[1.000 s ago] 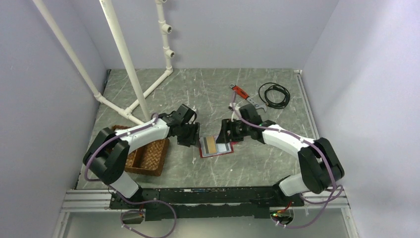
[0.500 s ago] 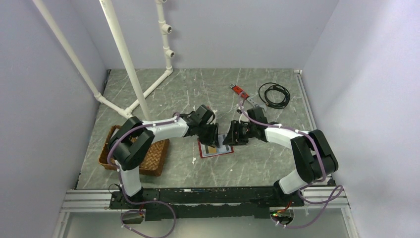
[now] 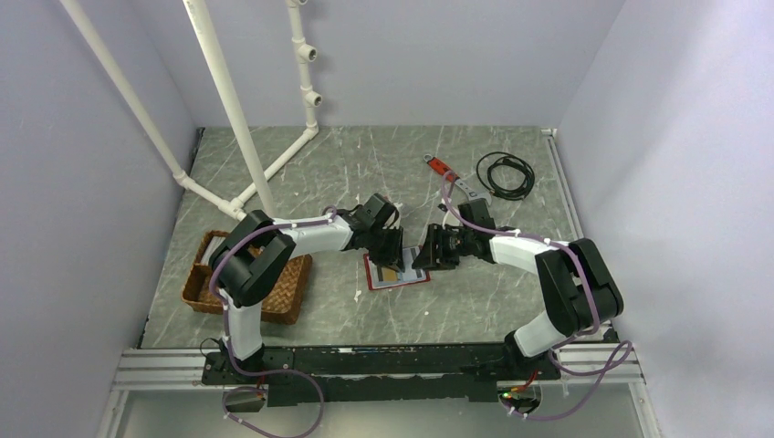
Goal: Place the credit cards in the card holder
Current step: Insert the credit card into the card holder, then turn over the card slot in the card holder.
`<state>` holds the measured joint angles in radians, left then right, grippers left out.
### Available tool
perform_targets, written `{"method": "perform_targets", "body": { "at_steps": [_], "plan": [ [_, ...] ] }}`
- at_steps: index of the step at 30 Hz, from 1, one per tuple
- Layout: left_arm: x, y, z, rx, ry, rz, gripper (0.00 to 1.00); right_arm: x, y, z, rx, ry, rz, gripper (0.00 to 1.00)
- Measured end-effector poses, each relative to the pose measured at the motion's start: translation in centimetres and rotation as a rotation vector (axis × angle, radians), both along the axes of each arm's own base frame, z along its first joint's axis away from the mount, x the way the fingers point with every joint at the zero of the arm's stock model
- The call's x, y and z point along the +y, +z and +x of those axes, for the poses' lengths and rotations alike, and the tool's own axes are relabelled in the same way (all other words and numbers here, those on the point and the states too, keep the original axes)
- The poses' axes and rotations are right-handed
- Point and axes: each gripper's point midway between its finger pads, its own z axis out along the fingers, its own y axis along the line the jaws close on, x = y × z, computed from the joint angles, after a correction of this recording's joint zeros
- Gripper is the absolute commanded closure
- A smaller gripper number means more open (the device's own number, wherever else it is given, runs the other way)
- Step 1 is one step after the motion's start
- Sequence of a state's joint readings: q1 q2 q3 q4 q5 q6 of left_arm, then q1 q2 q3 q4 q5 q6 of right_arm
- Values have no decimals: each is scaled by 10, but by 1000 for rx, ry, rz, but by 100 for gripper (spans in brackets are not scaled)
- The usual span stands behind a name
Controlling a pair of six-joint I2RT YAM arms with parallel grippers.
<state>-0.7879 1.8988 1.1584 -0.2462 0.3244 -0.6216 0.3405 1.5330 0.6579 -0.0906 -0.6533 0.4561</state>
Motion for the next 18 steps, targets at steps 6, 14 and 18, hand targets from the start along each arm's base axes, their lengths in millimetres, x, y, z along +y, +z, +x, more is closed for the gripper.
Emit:
{"method": "perform_targets", "body": {
  "at_steps": [6, 14, 18],
  "plan": [
    [0, -2, 0, 2, 1, 2, 79, 7, 2, -2, 4, 26, 49, 53],
    [0, -3, 0, 3, 1, 2, 80, 3, -2, 1, 5, -2, 18, 47],
    [0, -3, 0, 2, 1, 3, 80, -4, -5, 2, -10, -15, -24, 48]
  ]
}}
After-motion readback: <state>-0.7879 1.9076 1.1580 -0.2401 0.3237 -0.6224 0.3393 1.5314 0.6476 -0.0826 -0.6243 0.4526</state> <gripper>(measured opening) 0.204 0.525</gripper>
